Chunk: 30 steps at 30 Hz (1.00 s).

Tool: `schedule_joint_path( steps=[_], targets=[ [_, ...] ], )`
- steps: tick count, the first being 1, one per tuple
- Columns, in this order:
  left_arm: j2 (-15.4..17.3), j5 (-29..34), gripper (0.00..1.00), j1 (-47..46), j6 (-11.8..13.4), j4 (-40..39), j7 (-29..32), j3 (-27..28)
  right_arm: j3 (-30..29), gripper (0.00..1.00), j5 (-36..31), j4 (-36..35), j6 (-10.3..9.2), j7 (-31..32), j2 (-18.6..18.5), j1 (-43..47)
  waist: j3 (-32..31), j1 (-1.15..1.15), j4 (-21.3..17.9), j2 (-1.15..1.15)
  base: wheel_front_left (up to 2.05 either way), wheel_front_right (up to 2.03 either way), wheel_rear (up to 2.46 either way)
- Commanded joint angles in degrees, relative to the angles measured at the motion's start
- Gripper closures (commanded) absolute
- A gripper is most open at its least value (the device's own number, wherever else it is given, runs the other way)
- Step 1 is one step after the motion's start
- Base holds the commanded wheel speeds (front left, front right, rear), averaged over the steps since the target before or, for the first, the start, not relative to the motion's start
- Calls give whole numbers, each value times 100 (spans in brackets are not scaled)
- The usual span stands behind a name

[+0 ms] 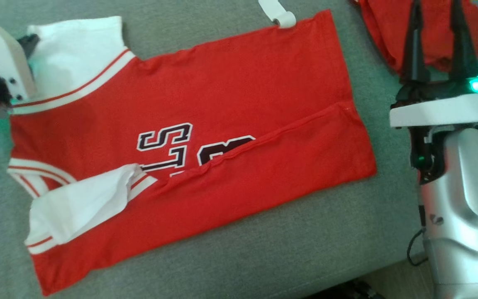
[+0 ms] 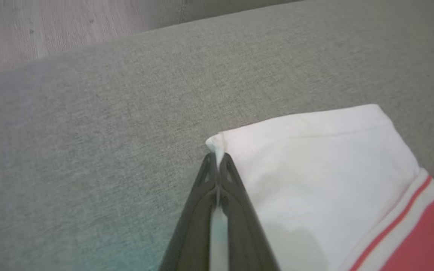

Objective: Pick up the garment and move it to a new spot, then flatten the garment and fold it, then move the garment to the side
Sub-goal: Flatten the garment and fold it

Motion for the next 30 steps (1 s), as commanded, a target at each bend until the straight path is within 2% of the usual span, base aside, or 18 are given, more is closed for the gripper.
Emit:
schedule_joint_path(
  steps=[1,7,14,21,30],
  targets=[
    [219,11,100,-111,10,-179,-136,127,123,0,-81,-112,-30,100,12,-163,-93,0,102,0,0,0,0],
    [129,81,100,-127,10,-618,-1194,-26,256,0,-292,252,-30,754,-210,-516,-312,0,486,0,0,0,0],
    [106,203,100,-23,10,-1273,-2022,-309,832,0,-159,1087,-30,1650,-870,-968,-452,0,1076,0,0,0,0],
    [175,246,100,174,10,-1919,-2274,-546,1296,0,-8,2227,-30,2455,-1451,-1455,-457,0,1480,0,0,0,0],
    [152,228,100,214,57,-2362,-2218,-634,1937,0,67,3258,-30,3061,-1715,-2012,-357,0,1658,0,0,0,0]
  ],
)
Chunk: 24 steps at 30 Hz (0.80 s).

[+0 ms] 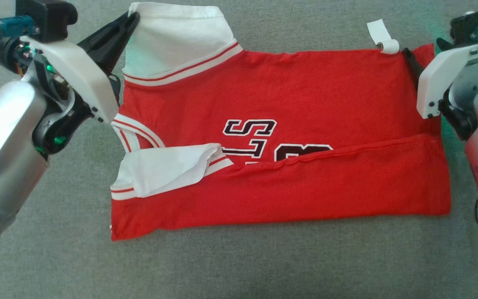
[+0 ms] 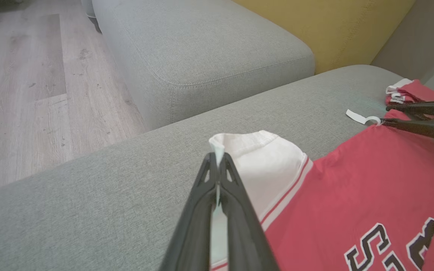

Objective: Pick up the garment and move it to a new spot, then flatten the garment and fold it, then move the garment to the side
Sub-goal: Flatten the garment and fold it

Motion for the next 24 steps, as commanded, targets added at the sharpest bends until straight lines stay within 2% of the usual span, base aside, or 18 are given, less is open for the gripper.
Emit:
schedule_joint_path(
  steps=[1,2,3,4,6,11,17,24],
  targets=[
    [246,21,100,-224,53,-181,8,235,243,0,56,55,-30,175,-122,-179,35,0,21,0,0,0,0],
    [248,25,100,-232,56,-192,14,231,307,0,91,145,-30,254,-137,-217,46,0,25,0,0,0,0],
    [253,35,100,-238,61,-195,25,222,376,9,127,236,-30,345,-147,-245,51,0,25,0,0,0,0],
    [253,35,100,-238,61,-195,25,222,376,9,127,236,-30,345,-147,-245,51,0,25,0,0,0,0],
    [263,53,100,-253,77,-177,38,212,522,100,225,365,-30,496,-153,-291,59,0,17,0,0,0,0],
    [328,92,100,-307,187,10,15,259,663,100,599,376,-30,346,-157,-499,77,0,-55,0,0,0,0],
    [423,317,100,-591,300,478,-206,356,444,100,1155,225,-30,-295,-54,-957,180,0,-220,0,0,0,0],
    [214,790,100,-1263,278,1288,-835,382,256,100,1505,229,-30,-1090,123,-1548,362,0,-369,0,0,0,0]
  ],
)
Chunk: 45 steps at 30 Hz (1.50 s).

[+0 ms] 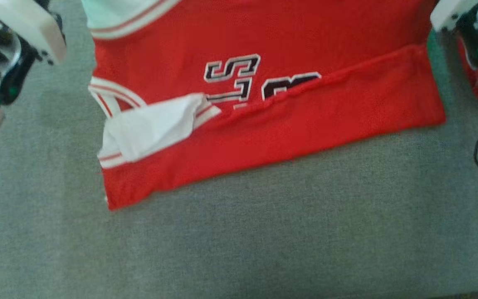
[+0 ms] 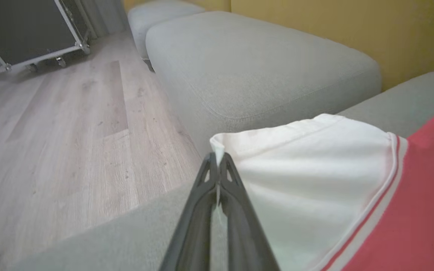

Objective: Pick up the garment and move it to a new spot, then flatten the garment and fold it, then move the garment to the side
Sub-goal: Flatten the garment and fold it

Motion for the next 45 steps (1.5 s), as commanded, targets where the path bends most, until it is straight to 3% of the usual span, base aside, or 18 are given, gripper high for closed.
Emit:
schedule_joint_path(
  steps=[1,9,16,24,35,40,45],
  targets=[
    [184,147,100,-438,-2,78,-185,289,-2,100,55,-129,-30,-166,51,-148,56,0,-43,0,0,0,0],
    [-218,483,100,-924,-172,1029,-1053,102,3,100,420,174,-30,-956,231,-331,60,0,-45,0,0,0,0],
    [-325,-70,100,-536,-255,915,-1030,-223,387,100,816,269,-30,-1013,51,12,-215,0,104,0,0,0,0],
    [404,-1066,100,62,-258,-465,-467,-961,947,100,1287,117,-30,-675,-334,467,-521,0,218,0,0,0,0],
    [1856,-2341,100,651,-259,-2456,810,-1921,2058,100,2008,-443,-30,227,-1094,1199,-823,0,290,0,0,0,0],
    [2167,-2616,100,850,-259,-2965,1358,-2086,2491,100,2310,-695,-30,689,-1420,1313,-866,0,280,0,0,0,0],
    [2252,-2723,100,993,-259,-3157,1585,-2140,2871,100,2617,-954,-30,1077,-1636,1377,-930,0,241,0,0,0,0]
  ],
)
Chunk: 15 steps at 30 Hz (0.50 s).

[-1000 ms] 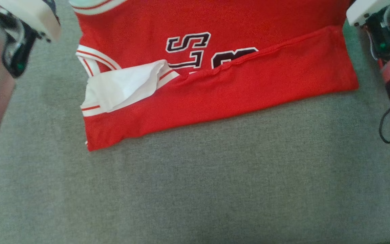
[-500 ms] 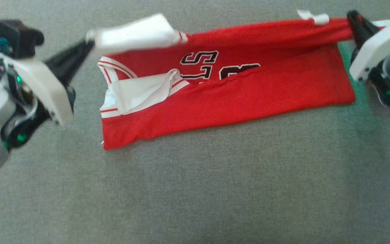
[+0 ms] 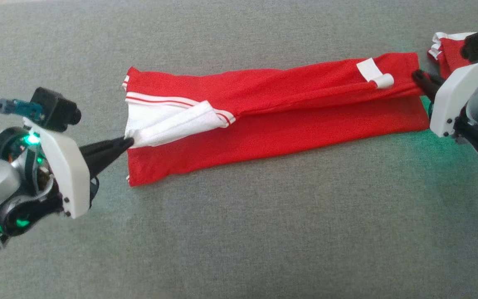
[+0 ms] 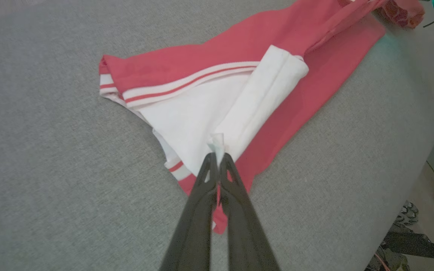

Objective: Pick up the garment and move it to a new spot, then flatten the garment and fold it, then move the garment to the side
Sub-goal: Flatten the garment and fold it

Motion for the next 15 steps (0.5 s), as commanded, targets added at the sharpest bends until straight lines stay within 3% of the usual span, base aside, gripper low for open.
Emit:
schedule_joint_path(
  steps=[1,15],
  targets=[
    [296,-79,100,-89,10,-107,36,291,112,100,120,-191,-30,119,-212,120,-23,1,-18,0,0,0,0],
    [262,-532,100,55,10,-303,827,250,936,100,572,-521,-30,615,-610,55,103,1,-82,0,0,0,0]
  ],
)
